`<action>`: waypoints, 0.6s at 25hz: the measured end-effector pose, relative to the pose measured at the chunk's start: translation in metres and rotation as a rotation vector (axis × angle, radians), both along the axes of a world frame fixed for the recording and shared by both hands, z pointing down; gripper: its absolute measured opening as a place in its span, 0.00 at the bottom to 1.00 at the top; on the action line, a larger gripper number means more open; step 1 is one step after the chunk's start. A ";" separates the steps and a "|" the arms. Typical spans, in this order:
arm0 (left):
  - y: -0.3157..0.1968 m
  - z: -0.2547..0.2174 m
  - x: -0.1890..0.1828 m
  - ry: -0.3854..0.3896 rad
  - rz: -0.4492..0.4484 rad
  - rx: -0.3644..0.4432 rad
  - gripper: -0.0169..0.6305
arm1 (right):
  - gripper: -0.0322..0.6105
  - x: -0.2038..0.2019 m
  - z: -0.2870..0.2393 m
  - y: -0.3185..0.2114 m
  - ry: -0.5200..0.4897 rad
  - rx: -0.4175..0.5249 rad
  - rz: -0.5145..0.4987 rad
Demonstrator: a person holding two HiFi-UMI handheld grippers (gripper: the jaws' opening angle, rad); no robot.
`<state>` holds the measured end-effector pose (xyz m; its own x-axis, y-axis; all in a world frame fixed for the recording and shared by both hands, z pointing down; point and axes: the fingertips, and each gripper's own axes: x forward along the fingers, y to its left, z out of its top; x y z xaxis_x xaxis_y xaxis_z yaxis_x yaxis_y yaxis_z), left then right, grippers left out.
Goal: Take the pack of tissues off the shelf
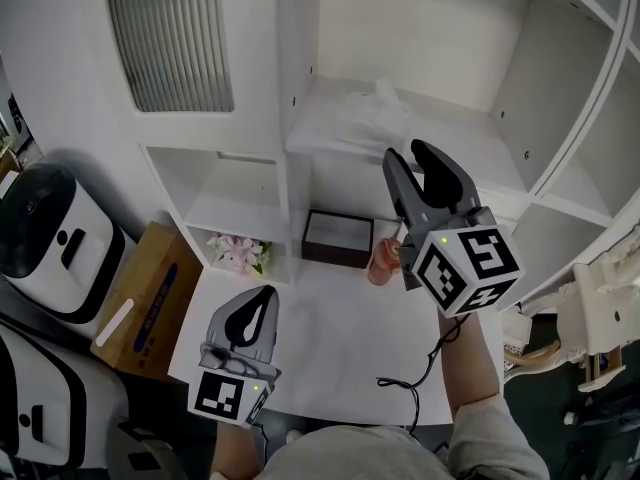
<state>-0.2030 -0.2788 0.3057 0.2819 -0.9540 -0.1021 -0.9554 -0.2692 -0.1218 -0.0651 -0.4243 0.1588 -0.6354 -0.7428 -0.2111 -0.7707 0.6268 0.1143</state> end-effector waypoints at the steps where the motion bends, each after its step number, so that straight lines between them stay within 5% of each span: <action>1: 0.001 0.000 -0.001 0.001 -0.003 0.000 0.03 | 0.29 -0.001 0.000 -0.001 0.005 -0.003 0.006; 6: 0.006 0.002 -0.007 0.004 -0.014 -0.002 0.03 | 0.28 -0.007 0.006 -0.010 0.005 -0.035 0.028; 10: 0.010 0.002 -0.012 0.003 -0.024 -0.003 0.03 | 0.07 -0.001 0.009 -0.019 -0.011 -0.054 0.055; 15: 0.015 0.002 -0.015 0.000 -0.024 -0.003 0.03 | 0.05 0.002 0.008 -0.011 -0.057 -0.053 0.031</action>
